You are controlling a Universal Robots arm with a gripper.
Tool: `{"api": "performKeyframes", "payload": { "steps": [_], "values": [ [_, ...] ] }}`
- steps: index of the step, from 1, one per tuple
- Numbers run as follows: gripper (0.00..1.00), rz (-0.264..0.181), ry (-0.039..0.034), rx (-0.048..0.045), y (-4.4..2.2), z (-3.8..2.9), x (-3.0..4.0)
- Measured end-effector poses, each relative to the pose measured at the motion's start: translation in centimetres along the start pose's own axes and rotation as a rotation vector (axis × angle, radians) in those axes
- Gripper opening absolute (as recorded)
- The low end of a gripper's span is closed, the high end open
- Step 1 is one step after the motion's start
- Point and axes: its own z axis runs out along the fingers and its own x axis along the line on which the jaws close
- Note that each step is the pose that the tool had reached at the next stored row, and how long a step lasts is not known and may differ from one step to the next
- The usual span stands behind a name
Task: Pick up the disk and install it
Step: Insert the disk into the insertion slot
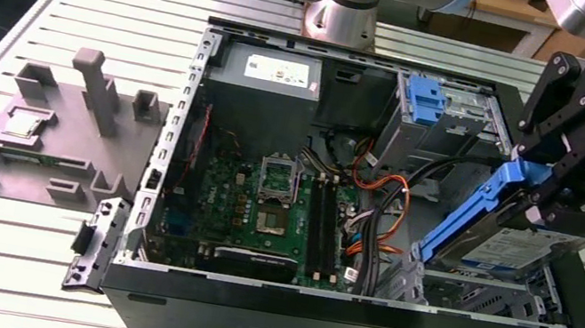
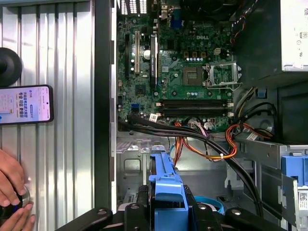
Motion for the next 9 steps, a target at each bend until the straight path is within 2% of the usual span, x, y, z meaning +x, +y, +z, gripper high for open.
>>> {"api": "performKeyframes", "payload": {
  "steps": [6, 7, 9],
  "values": [
    [0.38, 0.000, 0.0000, 0.0000, 0.00, 0.01, 0.00],
    [0.44, 0.000, 0.0002, 0.0001, 0.00, 0.01, 0.00],
    [0.44, 0.000, -0.0005, 0.0000, 0.00, 0.15, 0.01]
  ]
}}
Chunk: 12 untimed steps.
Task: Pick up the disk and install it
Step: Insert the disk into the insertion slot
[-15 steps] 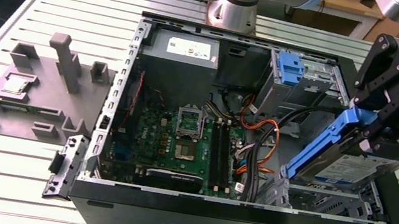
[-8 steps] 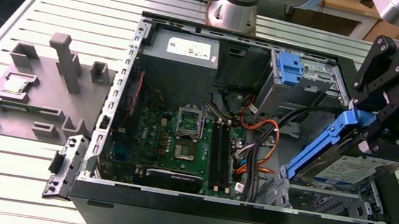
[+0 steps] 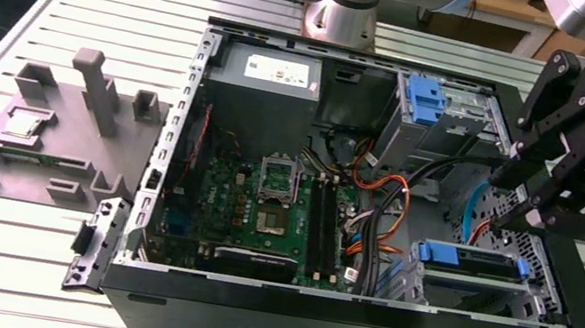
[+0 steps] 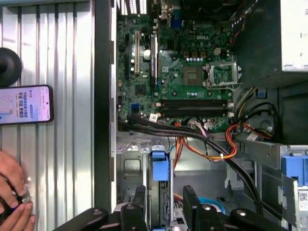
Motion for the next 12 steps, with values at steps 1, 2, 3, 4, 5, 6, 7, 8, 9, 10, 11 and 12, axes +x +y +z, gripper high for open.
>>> {"api": "performKeyframes", "payload": {
  "steps": [1, 2, 3, 4, 5, 6, 7, 8, 9, 10, 11, 12],
  "values": [
    [0.44, 0.000, 0.0003, 0.0000, -0.01, 0.18, 0.01],
    [0.44, 0.000, 0.0005, 0.0001, -0.01, 0.35, 0.01],
    [0.44, 0.000, 0.0004, 0.0001, -0.02, 0.53, 0.02],
    [0.44, 0.000, 0.0005, 0.0001, -0.02, 0.71, 0.03],
    [0.42, 0.000, 0.0005, 0.0001, -0.03, 0.89, 0.03],
    [0.36, 0.000, 0.0005, 0.0001, -0.03, 1.07, 0.04],
    [0.36, 0.000, 0.0005, 0.0001, -0.04, 1.26, 0.05],
    [0.30, 0.000, 0.0005, 0.0001, -0.04, 1.45, 0.06],
    [0.24, 0.000, 0.0006, 0.0001, -0.05, 1.62, 0.06],
    [0.24, 0.000, 0.0010, 0.0001, -0.06, 1.80, 0.07],
    [0.18, 0.000, 0.0014, 0.0003, -0.07, 1.98, 0.08],
    [0.13, 0.000, 0.0019, 0.0009, -0.10, 2.15, 0.08]
  ]
}}
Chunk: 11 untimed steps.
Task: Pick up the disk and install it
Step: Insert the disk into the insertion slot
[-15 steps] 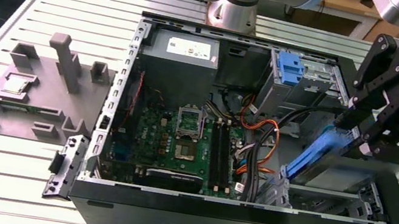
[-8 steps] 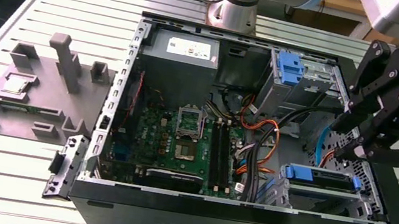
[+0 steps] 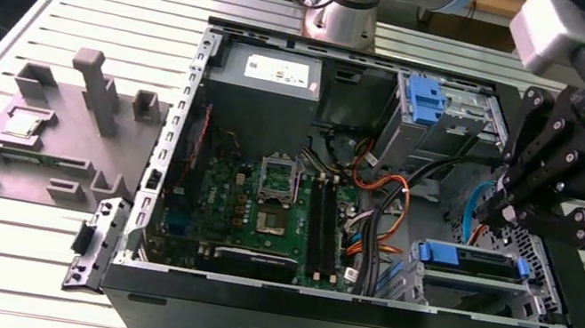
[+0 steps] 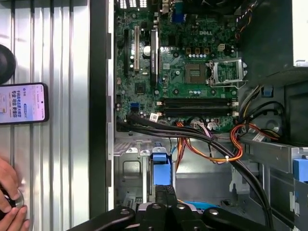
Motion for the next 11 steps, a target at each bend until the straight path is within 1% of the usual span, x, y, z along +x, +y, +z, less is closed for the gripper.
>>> {"api": "performKeyframes", "payload": {
  "steps": [1, 2, 5, 11],
  "values": [
    [0.13, 0.000, 0.0012, 0.0019, -0.01, 0.12, 0.00],
    [0.10, 0.000, 0.0023, 0.0046, -0.02, 0.22, 0.00],
    [0.10, 0.000, 0.0026, 0.0115, -0.03, 0.65, 0.03],
    [0.10, 0.000, 0.0027, 0.0127, -0.06, 1.73, 0.06]
  ]
}}
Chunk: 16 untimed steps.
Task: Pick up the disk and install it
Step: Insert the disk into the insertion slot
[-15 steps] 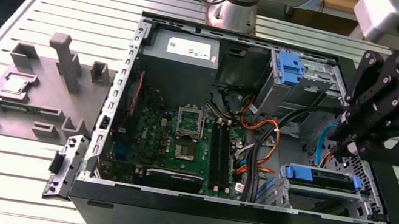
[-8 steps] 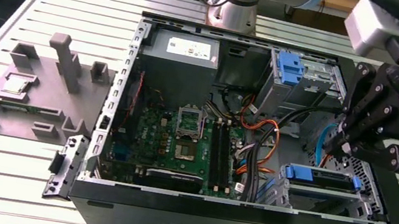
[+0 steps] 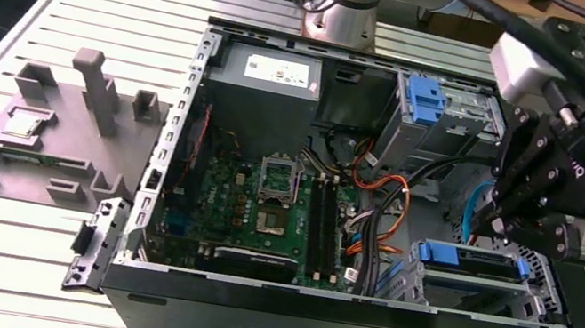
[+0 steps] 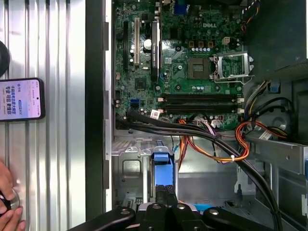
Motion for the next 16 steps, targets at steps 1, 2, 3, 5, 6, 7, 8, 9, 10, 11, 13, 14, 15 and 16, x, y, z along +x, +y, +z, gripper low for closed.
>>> {"api": "performKeyframes", "payload": {
  "steps": [1, 2, 3, 5, 6, 7, 8, 9, 10, 11, 13, 14, 15, 16],
  "values": [
    [0.10, 0.000, 0.0001, 0.0000, 0.00, 0.18, 0.01],
    [0.10, 0.000, 0.0000, 0.0001, -0.01, 0.36, 0.01],
    [0.10, 0.000, 0.0000, 0.0000, -0.01, 0.55, 0.02],
    [0.10, 0.000, 0.0001, 0.0000, -0.02, 0.90, 0.03],
    [0.10, 0.000, 0.0001, 0.0000, -0.02, 1.09, 0.04],
    [0.10, 0.000, 0.0000, 0.0000, -0.02, 1.27, 0.04],
    [0.10, 0.000, -0.0001, 0.0000, -0.02, 1.45, 0.05],
    [0.10, 0.000, 0.0000, 0.0001, -0.03, 1.64, 0.06],
    [0.10, 0.000, 0.0001, 0.0001, -0.03, 1.82, 0.06],
    [0.10, 0.000, 0.0000, 0.0002, -0.03, 2.00, 0.07],
    [0.10, 0.000, 0.0001, 0.0004, -0.04, 2.34, 0.08],
    [0.10, 0.000, 0.0000, 0.0004, -0.04, 2.42, 0.08],
    [0.10, 0.000, 0.0002, 0.0005, -0.04, 2.41, 0.08],
    [0.10, 0.000, 0.0003, 0.0004, -0.04, 2.41, 0.08]
  ]
}}
